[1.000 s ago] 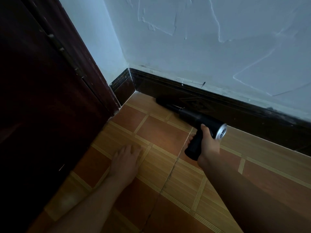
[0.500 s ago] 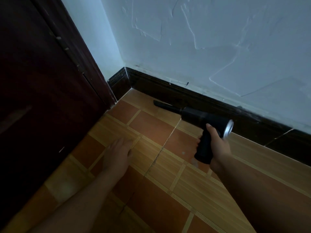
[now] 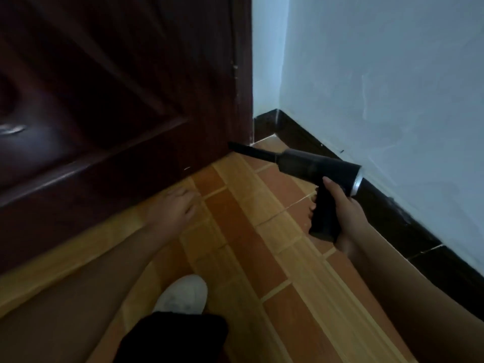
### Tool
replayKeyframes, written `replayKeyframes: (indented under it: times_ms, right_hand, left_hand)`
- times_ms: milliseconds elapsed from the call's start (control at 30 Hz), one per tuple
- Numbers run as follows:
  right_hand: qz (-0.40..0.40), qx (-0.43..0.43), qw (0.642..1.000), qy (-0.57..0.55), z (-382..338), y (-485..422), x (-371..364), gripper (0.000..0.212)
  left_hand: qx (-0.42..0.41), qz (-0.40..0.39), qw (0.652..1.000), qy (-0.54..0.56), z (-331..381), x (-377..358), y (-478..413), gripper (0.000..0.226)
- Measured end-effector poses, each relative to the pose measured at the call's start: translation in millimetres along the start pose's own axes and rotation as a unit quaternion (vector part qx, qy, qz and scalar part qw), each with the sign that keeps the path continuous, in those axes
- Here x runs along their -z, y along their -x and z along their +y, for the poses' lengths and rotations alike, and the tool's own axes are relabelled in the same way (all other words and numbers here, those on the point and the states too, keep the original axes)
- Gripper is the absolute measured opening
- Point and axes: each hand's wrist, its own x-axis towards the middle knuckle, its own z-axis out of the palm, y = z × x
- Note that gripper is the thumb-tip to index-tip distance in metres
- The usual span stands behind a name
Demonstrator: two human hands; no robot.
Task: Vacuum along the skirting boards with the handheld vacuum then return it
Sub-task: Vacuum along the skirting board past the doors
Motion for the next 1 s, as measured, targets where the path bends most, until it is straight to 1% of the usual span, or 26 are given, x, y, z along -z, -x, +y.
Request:
replayKeyframes:
  times_ms: [100, 200, 300, 433, 567, 633, 733, 800, 933, 1000]
  right_hand:
    - [-0.059, -0.017, 0.998, 0.004, 1, 33, -29, 0.028]
    - [-0.109, -0.010, 0.993, 0.043, 15, 60, -58, 0.026]
    - [-0.156, -0.019, 0.983, 0.091, 34, 83, -91, 0.024]
    - [-0.212, -0.023, 0.968, 0.133, 74, 118, -136, 0.026]
    - [-0.266, -0.021, 0.951, 0.152, 134, 154, -184, 0.027]
    - [-0.275, -0.017, 0.947, 0.167, 169, 173, -207, 0.029]
    - [-0.290, -0.032, 0.939, 0.180, 219, 201, -240, 0.025]
    - [-0.293, -0.039, 0.937, 0.188, 250, 220, -263, 0.026]
    - [-0.282, -0.022, 0.938, 0.202, 297, 256, -309, 0.021]
    - [-0.285, -0.014, 0.937, 0.200, 315, 271, -333, 0.021]
  left_hand:
    - [0.025, -0.017, 0.999, -0.023, -28, 28, 65, 0.036]
    - [0.053, -0.035, 0.996, -0.056, -56, 60, 127, 0.039]
    - [0.095, -0.053, 0.990, -0.088, -92, 78, 187, 0.040]
    - [0.165, -0.035, 0.981, -0.090, -145, 82, 260, 0.040]
    - [0.233, -0.014, 0.968, -0.094, -203, 58, 331, 0.040]
    - [0.254, -0.012, 0.963, -0.085, -231, 44, 366, 0.039]
    - [0.276, -0.015, 0.958, -0.072, -270, 28, 415, 0.039]
    - [0.280, -0.020, 0.956, -0.079, -296, 20, 444, 0.040]
    - [0.279, -0.043, 0.955, -0.092, -350, 14, 491, 0.041]
    - [0.282, -0.043, 0.954, -0.096, -378, 16, 508, 0.041]
